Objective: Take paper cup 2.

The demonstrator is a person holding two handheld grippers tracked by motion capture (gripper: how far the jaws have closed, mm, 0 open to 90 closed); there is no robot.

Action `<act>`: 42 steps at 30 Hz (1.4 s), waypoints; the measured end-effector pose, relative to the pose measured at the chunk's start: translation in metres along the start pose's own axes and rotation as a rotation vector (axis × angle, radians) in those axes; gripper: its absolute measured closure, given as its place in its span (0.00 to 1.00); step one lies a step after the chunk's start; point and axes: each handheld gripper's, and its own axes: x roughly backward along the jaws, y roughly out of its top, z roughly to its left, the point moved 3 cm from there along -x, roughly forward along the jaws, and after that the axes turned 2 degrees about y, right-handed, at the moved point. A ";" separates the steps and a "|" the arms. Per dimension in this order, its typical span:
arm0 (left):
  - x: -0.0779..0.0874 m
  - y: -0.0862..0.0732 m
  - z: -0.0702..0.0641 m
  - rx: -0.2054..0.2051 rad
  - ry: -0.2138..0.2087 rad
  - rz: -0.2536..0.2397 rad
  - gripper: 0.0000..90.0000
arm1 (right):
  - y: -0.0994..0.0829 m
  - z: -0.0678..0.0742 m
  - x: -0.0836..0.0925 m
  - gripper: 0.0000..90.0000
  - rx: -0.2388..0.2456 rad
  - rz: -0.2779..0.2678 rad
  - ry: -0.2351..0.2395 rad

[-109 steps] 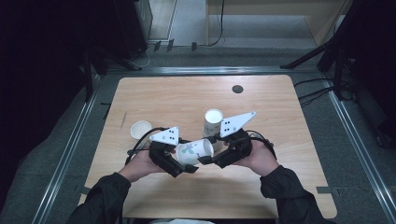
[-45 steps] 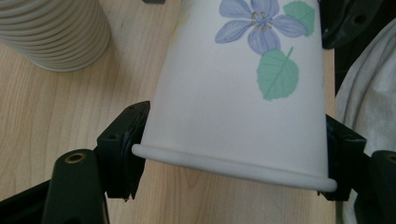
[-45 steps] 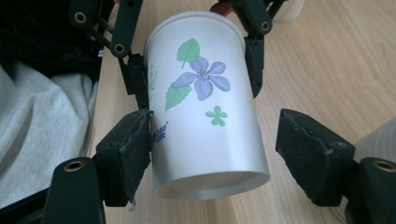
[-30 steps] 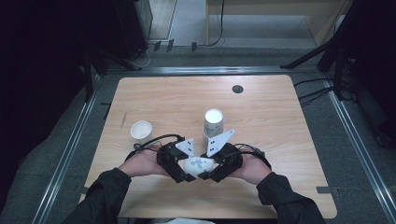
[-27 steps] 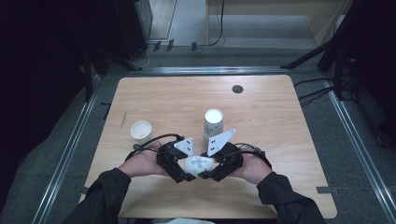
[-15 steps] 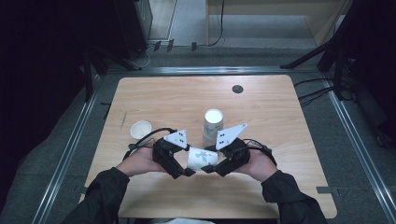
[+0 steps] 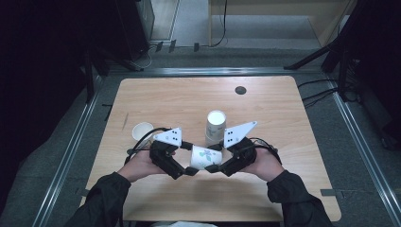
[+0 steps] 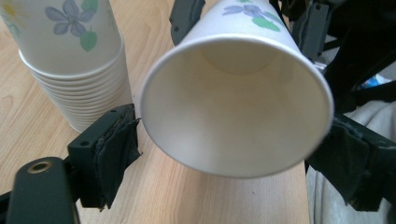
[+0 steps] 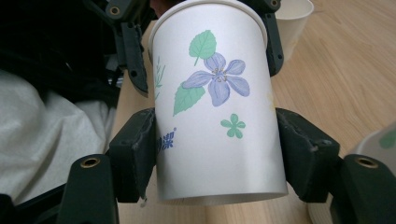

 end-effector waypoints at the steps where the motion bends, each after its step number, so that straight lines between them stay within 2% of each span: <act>1: 0.001 0.000 0.000 0.002 0.001 -0.007 0.14 | 0.001 0.000 0.000 0.38 0.003 -0.003 0.000; 8: 0.004 -0.002 -0.002 0.001 0.012 -0.035 0.15 | 0.005 0.002 -0.007 0.38 0.011 0.009 0.034; 11: 0.006 -0.002 -0.003 -0.006 0.004 -0.043 0.18 | 0.006 0.002 -0.008 0.38 0.008 0.010 0.041; 12: 0.007 -0.002 -0.004 -0.014 0.000 -0.047 0.24 | 0.006 0.002 -0.008 0.38 0.009 0.011 0.037; 18: 0.008 -0.001 -0.004 -0.024 -0.006 -0.042 0.28 | 0.006 0.002 -0.007 0.39 0.007 0.009 0.038; 20: 0.007 -0.001 -0.004 -0.024 -0.007 -0.030 0.29 | 0.006 0.002 -0.007 0.38 0.007 0.016 0.041; 23: 0.009 -0.002 -0.003 -0.030 0.009 0.000 0.29 | 0.006 0.003 -0.009 0.31 0.025 0.025 0.032; 31: 0.018 -0.002 0.004 -0.019 0.041 0.034 0.28 | 0.000 -0.003 -0.010 0.29 -0.014 0.062 -0.022; 36: 0.017 -0.001 0.004 -0.028 0.045 0.091 0.28 | -0.006 -0.005 -0.014 0.29 -0.011 0.106 -0.046; 42: 0.008 -0.002 0.003 -0.046 0.040 0.175 0.28 | -0.011 -0.001 -0.025 0.29 0.004 0.147 -0.037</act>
